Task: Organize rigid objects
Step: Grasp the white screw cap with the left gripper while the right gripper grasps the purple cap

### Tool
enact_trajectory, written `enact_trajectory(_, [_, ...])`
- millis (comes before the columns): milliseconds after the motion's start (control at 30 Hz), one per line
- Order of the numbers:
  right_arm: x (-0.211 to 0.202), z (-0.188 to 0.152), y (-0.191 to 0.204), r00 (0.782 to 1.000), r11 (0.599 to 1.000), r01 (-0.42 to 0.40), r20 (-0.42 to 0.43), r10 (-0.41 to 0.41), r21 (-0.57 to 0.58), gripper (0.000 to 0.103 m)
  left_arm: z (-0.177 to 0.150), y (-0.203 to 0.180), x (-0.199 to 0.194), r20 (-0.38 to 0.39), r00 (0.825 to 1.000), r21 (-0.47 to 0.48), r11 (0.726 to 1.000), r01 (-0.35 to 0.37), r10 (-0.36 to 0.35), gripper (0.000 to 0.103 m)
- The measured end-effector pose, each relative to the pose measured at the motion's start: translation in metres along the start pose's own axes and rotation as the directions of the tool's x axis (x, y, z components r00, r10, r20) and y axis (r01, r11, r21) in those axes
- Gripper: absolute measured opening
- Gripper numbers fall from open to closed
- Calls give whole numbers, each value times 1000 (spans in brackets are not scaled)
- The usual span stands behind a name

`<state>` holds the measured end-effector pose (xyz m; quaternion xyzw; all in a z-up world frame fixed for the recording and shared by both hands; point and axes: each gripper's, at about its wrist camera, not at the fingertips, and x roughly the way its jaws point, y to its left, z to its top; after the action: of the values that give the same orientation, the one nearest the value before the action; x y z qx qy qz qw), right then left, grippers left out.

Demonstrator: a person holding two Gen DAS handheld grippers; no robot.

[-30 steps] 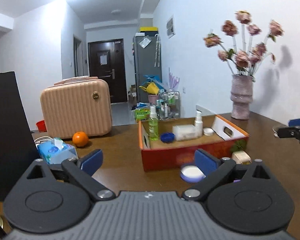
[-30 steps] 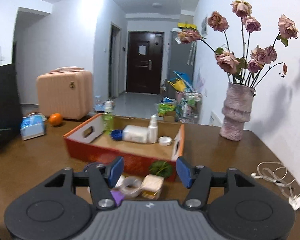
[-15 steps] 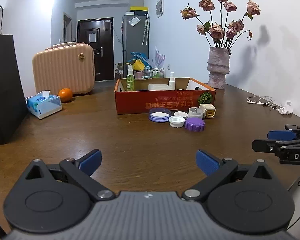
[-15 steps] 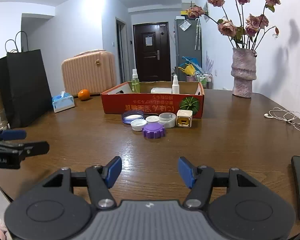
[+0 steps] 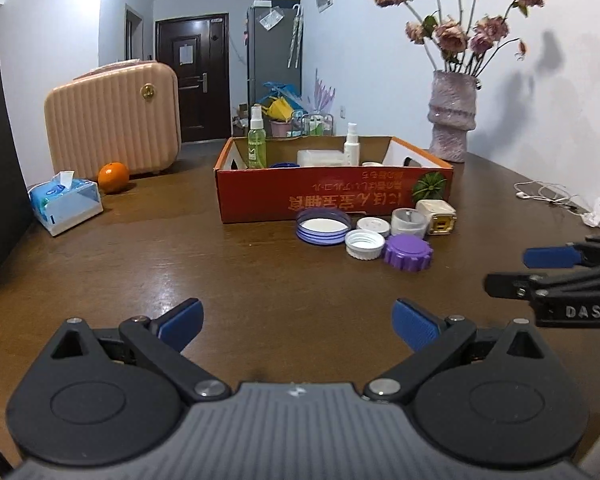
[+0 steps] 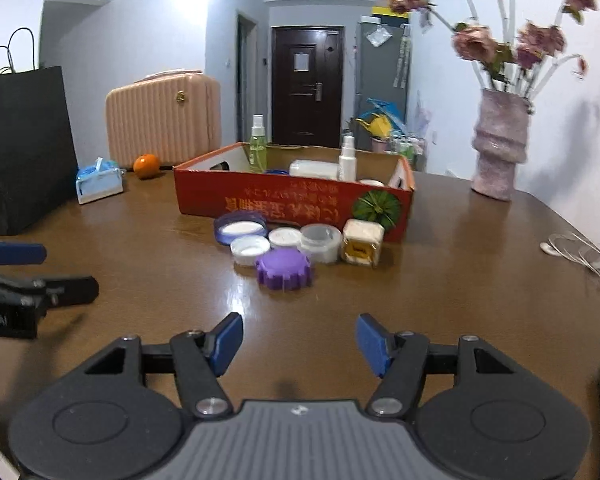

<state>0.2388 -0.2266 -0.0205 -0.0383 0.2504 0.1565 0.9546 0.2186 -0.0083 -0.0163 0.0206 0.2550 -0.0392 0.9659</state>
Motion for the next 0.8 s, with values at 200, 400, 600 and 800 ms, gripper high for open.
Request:
enact_trajectory(200, [69, 32, -1, 995, 997, -76, -58, 76, -5, 65, 17, 6, 33, -30, 999, -11, 1000, -12, 11, 102])
enact_trajectory(400, [122, 45, -3, 987, 996, -93, -136, 91, -11, 57, 36, -9, 67, -45, 998, 25, 999, 38, -37, 97])
enact_trajectory(600, [107, 39, -29, 989, 994, -105, -106, 108, 26, 51, 51, -31, 114, -119, 985, 15, 991, 129, -127, 88])
enact_trajectory(800, [70, 29, -70, 997, 994, -54, -51, 59, 98, 51, 59, -54, 155, -172, 977, 15, 991, 132, -127, 73])
